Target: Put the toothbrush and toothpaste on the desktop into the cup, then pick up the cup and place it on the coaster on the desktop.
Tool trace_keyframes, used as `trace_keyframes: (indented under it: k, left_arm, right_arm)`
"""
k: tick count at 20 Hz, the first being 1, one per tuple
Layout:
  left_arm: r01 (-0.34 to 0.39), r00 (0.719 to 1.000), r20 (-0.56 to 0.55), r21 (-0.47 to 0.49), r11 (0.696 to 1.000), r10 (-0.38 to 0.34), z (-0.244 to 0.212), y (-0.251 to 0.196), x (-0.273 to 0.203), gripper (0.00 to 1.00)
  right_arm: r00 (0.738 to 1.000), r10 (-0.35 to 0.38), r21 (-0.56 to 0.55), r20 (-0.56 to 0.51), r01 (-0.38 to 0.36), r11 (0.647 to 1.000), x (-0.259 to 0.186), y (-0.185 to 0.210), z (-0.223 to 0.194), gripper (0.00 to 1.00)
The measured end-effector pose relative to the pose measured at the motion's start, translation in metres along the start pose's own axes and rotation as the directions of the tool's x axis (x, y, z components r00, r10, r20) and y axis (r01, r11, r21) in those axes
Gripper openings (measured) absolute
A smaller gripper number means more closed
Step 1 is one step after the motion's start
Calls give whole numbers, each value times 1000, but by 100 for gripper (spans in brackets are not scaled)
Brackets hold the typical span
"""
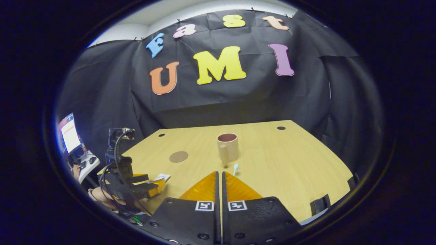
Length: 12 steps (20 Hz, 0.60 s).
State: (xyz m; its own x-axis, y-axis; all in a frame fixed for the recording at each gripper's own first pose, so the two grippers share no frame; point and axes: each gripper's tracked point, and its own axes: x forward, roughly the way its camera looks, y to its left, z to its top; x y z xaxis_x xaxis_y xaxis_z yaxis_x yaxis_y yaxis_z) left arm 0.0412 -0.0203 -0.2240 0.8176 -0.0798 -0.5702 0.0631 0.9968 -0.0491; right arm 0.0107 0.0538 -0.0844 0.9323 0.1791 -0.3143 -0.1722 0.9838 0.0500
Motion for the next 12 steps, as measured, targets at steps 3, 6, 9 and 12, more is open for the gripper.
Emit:
trace_keyframes:
  k: [3, 6, 9, 12]
  left_arm:
    - [4, 1000, -14, -15, 1000, -4, -5, 2, 0, 92]
    - [1, 1000, -16, -7, 1000, -1, -5, 2, -1, 89]
    - [-3, 1000, -10, -7, 1000, 2, -3, 1, 0, 89]
    - [-3, 1000, -13, -15, 1000, 3, -4, 2, 0, 89]
  right_arm:
    - [1000, 0, 12, -30, 0, 1000, 6, -3, -9, 0]
    - [1000, 0, 15, -31, 1, 1000, 9, -6, -9, 0]
    - [997, -3, 15, -73, 5, 1000, 20, -7, -22, 0]
    - [993, -18, -9, -116, 17, 1000, 32, -11, -34, 0]
